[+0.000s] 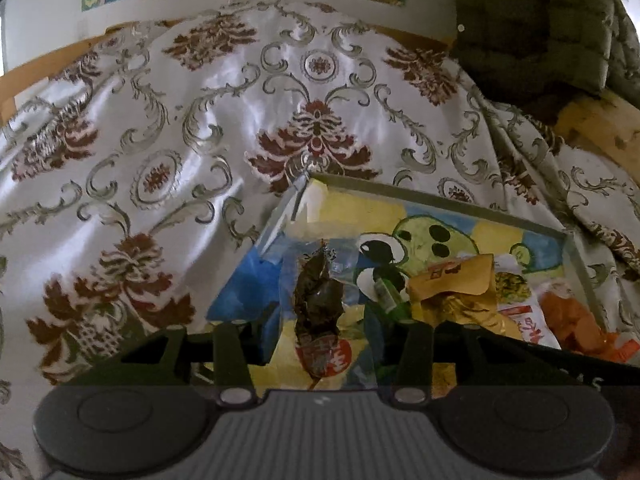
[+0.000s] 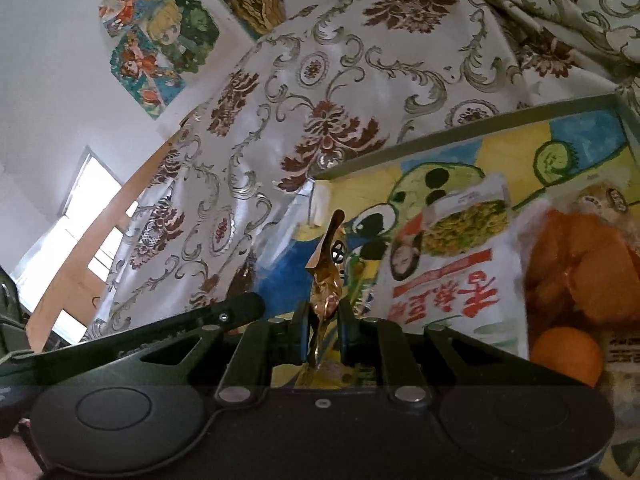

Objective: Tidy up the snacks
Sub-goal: 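Open left gripper to drop the brown candy in the box while right gripper releases the gold packet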

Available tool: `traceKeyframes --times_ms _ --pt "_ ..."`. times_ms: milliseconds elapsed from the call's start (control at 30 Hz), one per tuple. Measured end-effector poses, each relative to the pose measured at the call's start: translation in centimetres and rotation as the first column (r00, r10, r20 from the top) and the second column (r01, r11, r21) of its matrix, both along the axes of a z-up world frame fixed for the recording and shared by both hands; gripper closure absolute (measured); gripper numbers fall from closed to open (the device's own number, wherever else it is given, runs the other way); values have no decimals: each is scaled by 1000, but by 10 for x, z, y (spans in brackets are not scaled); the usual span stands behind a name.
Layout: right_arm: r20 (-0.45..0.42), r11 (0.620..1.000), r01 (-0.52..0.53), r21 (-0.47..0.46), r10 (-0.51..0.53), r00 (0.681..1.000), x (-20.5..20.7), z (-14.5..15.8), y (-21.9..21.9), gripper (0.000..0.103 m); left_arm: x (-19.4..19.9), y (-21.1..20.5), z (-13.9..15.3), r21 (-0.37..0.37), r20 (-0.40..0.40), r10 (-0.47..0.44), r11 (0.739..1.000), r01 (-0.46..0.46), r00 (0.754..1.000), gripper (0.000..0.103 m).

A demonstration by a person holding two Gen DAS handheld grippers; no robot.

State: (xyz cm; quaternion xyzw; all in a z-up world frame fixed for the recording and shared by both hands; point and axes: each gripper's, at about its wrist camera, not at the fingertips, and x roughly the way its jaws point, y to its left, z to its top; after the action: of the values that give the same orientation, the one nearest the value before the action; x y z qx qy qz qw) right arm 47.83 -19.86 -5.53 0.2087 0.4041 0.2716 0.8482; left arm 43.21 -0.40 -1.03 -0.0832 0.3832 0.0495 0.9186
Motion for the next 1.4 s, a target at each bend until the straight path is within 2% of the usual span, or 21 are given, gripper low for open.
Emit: traceKeyframes --times_ms 367,533,600,733,767,833,1000,1200,1400 --pt "11 1000 -9 -28 9 1000 0 -2 1 88 10 -8 -15 18 -31 25 1000 -24 999 54" --pt "23 997 -16 -71 18 1000 -4 0 2 84 12 -11 -22 23 -65 17 1000 -16 998 53" --pt "32 996 -25 -82 28 999 -7 2 1 77 11 -11 -24 20 -70 18 1000 -17 997 49" --pt "56 994 -31 -103 37 998 -15 10 -4 61 2 -9 -20 4 -46 22 1000 -22 999 28" --pt "60 994 -31 -105 37 997 -18 13 -5 59 -2 -8 -18 1 -35 24 1000 -24 999 27" --pt "73 993 -30 -114 39 997 -24 18 -9 47 -11 -5 -13 -14 -11 34 999 -34 999 20" --pt "102 990 -39 -139 53 993 -41 30 -16 28 -39 6 -2 -72 37 82 994 -80 996 13" --pt "86 989 -19 -145 31 996 -63 37 -29 20 -75 11 7 -65 64 92 994 -88 994 6" --pt "119 991 48 -122 -33 992 -103 48 -47 7 -122 10 13 -44 118 116 993 -112 986 1"
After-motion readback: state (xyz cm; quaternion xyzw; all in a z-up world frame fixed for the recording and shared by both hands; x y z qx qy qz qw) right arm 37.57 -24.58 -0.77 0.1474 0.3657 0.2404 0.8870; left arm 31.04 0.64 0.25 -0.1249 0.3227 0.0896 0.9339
